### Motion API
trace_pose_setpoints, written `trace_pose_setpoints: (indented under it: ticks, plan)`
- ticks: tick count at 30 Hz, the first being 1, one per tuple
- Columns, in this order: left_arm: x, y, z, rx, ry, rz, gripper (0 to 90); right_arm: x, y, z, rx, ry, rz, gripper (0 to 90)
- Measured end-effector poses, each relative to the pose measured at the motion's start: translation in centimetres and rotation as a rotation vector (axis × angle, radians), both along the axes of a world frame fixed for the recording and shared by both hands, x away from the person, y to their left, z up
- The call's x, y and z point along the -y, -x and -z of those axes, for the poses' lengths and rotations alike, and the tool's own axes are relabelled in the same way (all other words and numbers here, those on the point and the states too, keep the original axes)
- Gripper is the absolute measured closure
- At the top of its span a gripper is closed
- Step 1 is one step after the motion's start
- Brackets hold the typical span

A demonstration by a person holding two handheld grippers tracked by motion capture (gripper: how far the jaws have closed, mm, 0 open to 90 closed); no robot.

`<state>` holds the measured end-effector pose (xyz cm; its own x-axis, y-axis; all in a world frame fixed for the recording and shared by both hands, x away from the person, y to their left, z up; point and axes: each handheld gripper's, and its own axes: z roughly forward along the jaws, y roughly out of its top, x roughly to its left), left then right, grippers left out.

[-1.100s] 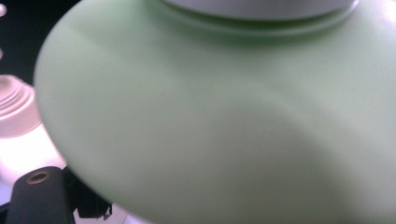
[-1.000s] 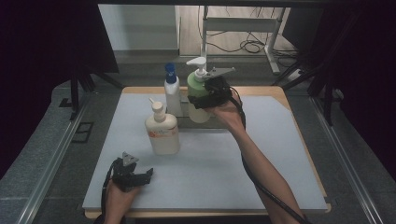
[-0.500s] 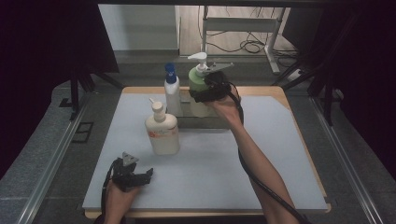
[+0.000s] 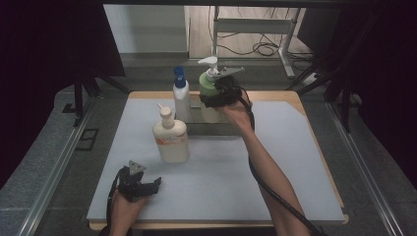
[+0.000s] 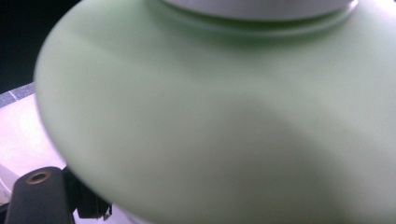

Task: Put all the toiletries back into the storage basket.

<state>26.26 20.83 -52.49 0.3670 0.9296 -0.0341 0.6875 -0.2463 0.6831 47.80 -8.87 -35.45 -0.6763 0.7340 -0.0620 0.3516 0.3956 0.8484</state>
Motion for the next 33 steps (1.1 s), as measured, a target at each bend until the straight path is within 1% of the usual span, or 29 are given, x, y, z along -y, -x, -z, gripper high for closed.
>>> trace_pose_setpoints:
  ticks: [6,12,18,25,33]
  plan:
    - [0.0,0.0,0.0,0.0,0.0,0.0,12.0,0.0,-0.1,0.2,0.004,-0.003,0.002,12.3]
    - [0.0,0.0,0.0,0.0,0.0,0.0,12.0,0.1,-0.4,0.4,0.005,0.006,0.009,12.3]
    - [0.0,0.0,0.0,0.0,0.0,0.0,12.0,0.2,-0.9,0.9,-0.016,0.004,0.021,12.3]
    - [0.0,0.0,0.0,0.0,0.0,0.0,12.0,0.1,-1.3,2.2,-0.047,0.015,0.023,12.3]
    - [0.0,0.0,0.0,0.0,0.0,0.0,12.0,0.0,-1.5,3.3,-0.067,0.02,0.022,12.3]
